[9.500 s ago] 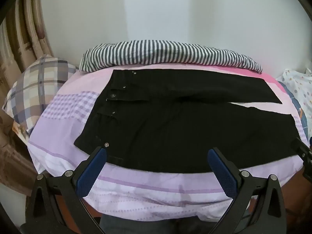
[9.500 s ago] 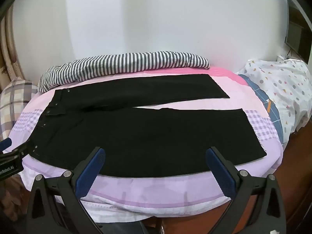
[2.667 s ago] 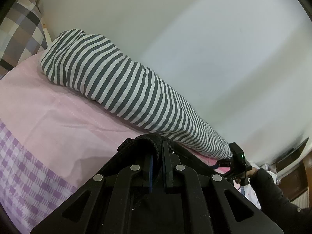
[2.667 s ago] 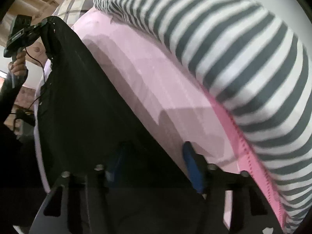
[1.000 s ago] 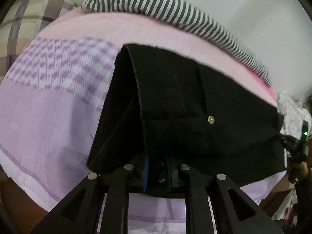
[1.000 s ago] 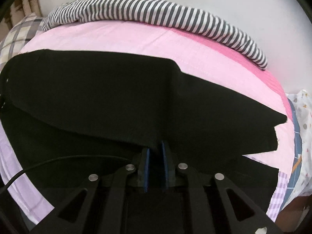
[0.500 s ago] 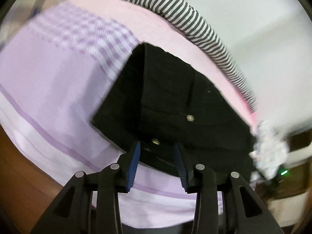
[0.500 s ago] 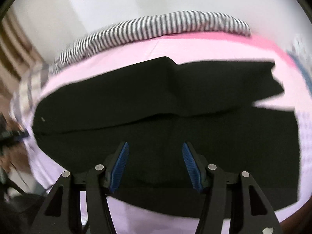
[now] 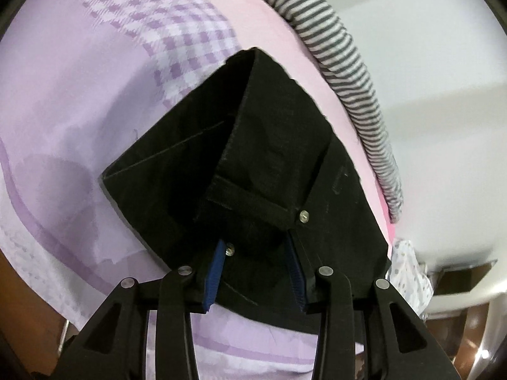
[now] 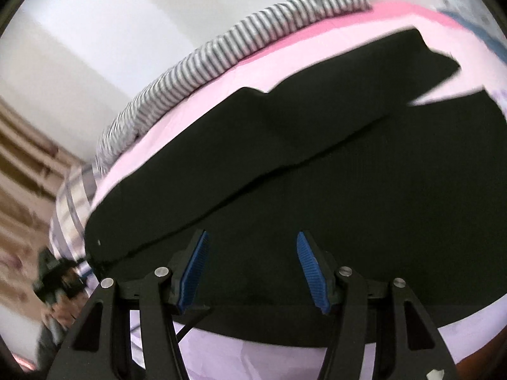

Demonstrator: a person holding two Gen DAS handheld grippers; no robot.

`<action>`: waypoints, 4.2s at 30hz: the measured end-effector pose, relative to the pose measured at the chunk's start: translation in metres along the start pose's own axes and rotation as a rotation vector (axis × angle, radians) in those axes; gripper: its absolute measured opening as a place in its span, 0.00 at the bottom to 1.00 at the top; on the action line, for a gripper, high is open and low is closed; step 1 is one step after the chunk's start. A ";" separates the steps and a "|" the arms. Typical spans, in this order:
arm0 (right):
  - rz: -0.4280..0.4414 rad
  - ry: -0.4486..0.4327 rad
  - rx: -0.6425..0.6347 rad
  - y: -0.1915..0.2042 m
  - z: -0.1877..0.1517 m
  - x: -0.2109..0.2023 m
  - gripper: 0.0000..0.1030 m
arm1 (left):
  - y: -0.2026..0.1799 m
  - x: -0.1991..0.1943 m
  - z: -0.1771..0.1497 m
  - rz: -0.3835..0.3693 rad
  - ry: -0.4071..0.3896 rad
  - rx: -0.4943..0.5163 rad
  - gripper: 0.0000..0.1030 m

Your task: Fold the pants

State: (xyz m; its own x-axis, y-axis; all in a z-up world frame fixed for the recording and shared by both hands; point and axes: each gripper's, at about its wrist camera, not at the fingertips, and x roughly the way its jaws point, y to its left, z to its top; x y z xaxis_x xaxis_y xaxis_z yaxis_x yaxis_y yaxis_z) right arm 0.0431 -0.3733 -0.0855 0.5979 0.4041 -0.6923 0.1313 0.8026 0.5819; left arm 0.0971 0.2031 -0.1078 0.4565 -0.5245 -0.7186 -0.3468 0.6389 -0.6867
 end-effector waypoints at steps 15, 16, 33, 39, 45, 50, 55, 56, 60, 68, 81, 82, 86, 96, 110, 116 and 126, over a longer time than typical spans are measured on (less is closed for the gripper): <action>0.051 -0.120 0.291 -0.054 0.051 0.029 0.38 | -0.005 -0.002 0.007 0.027 -0.061 0.009 0.25; 0.053 -0.132 0.300 -0.056 0.055 0.030 0.38 | -0.005 -0.003 0.007 0.024 -0.060 0.006 0.25; -0.084 -0.210 0.353 -0.097 0.102 0.011 0.07 | -0.015 0.003 0.021 0.088 -0.028 0.073 0.24; -0.142 -0.233 0.266 -0.072 0.099 -0.018 0.05 | -0.029 0.004 0.029 0.141 -0.017 0.169 0.23; -0.237 -0.237 0.189 -0.043 0.078 -0.054 0.05 | -0.043 -0.007 0.037 0.186 0.012 0.302 0.22; -0.308 -0.204 0.149 -0.030 0.045 -0.072 0.05 | -0.043 -0.013 0.036 0.224 0.031 0.387 0.22; -0.337 -0.152 0.186 -0.044 0.007 -0.074 0.05 | -0.035 -0.004 0.028 0.297 0.078 0.447 0.22; -0.339 -0.141 0.199 -0.048 0.000 -0.073 0.05 | -0.031 -0.003 0.025 0.303 0.089 0.450 0.22; -0.346 -0.119 0.218 -0.059 -0.010 -0.067 0.04 | -0.021 0.002 0.017 0.319 0.100 0.471 0.22; -0.355 -0.073 0.242 -0.073 -0.015 -0.052 0.04 | -0.025 0.010 0.007 0.367 0.083 0.521 0.22; -0.195 -0.082 0.314 -0.091 -0.017 -0.057 0.11 | -0.034 -0.014 -0.015 0.411 0.033 0.576 0.31; -0.186 -0.087 0.323 -0.095 -0.019 -0.058 0.12 | -0.034 -0.019 -0.020 0.413 0.027 0.594 0.31; -0.174 -0.101 0.331 -0.104 -0.025 -0.064 0.19 | -0.040 -0.038 -0.044 0.387 -0.024 0.665 0.31; -0.146 -0.139 0.370 -0.136 -0.015 -0.074 0.23 | -0.155 0.022 -0.132 0.124 0.042 1.044 0.32; -0.090 -0.164 0.375 -0.144 0.022 -0.081 0.10 | -0.249 0.147 -0.259 0.008 0.288 1.417 0.32; -0.056 -0.194 0.357 -0.133 0.031 -0.101 0.07 | -0.264 0.170 -0.281 0.005 0.317 1.485 0.32; -0.073 -0.225 0.374 -0.148 0.026 -0.109 0.10 | -0.272 0.191 -0.293 0.012 0.309 1.487 0.13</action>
State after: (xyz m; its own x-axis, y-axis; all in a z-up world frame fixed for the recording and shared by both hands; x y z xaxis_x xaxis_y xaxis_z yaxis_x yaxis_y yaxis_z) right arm -0.0211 -0.5475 -0.0849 0.7280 0.2132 -0.6516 0.4321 0.5952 0.6775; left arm 0.0384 -0.2361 -0.0908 0.2096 -0.4887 -0.8469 0.8532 0.5145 -0.0857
